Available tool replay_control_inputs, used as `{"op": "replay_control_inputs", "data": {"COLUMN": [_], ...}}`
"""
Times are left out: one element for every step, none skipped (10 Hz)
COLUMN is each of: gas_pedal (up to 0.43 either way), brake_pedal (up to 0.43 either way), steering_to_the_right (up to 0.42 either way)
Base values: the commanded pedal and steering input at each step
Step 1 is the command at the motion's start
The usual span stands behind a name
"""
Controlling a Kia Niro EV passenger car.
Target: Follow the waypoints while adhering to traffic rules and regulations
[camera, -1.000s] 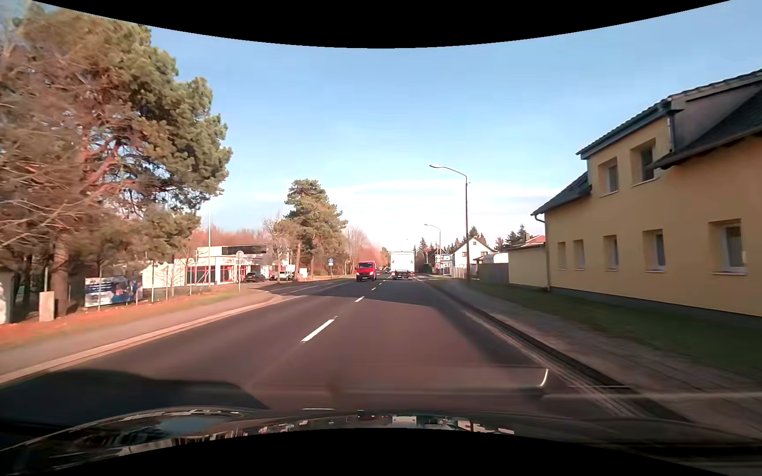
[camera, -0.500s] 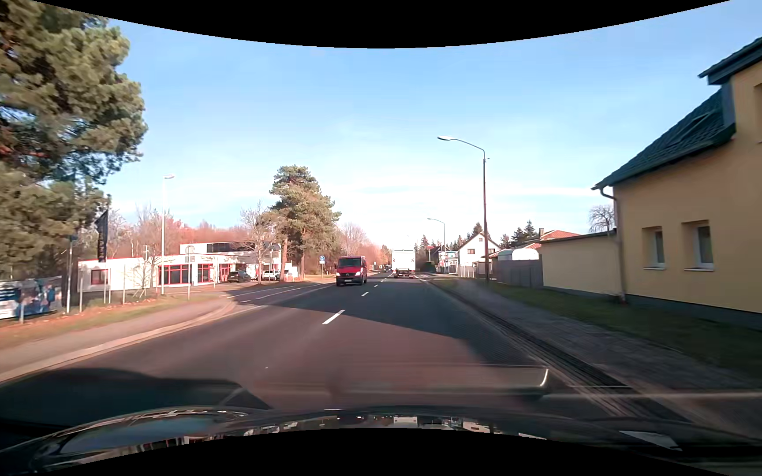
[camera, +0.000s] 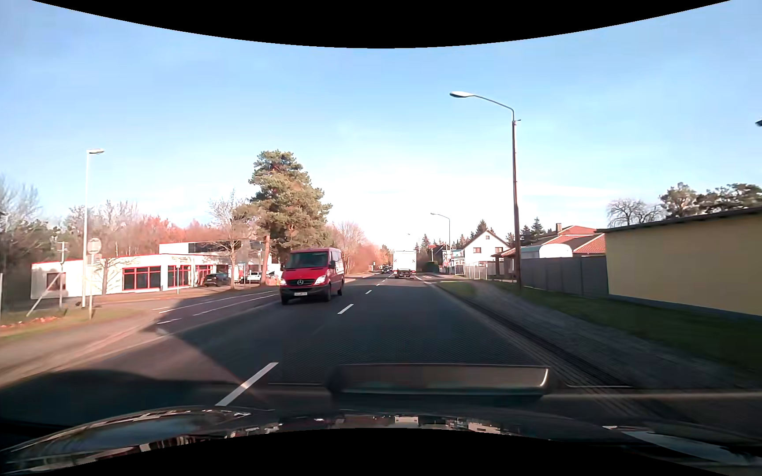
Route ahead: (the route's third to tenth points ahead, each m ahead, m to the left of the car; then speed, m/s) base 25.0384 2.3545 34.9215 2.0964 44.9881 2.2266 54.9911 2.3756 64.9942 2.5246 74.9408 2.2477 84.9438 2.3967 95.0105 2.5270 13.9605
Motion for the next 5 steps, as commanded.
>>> {"op": "replay_control_inputs", "data": {"gas_pedal": [0.118,0.118,0.118,0.118,0.118], "brake_pedal": [0.000,0.000,0.000,0.000,0.000], "steering_to_the_right": [-0.003,-0.003,-0.003,-0.003,-0.003]}}
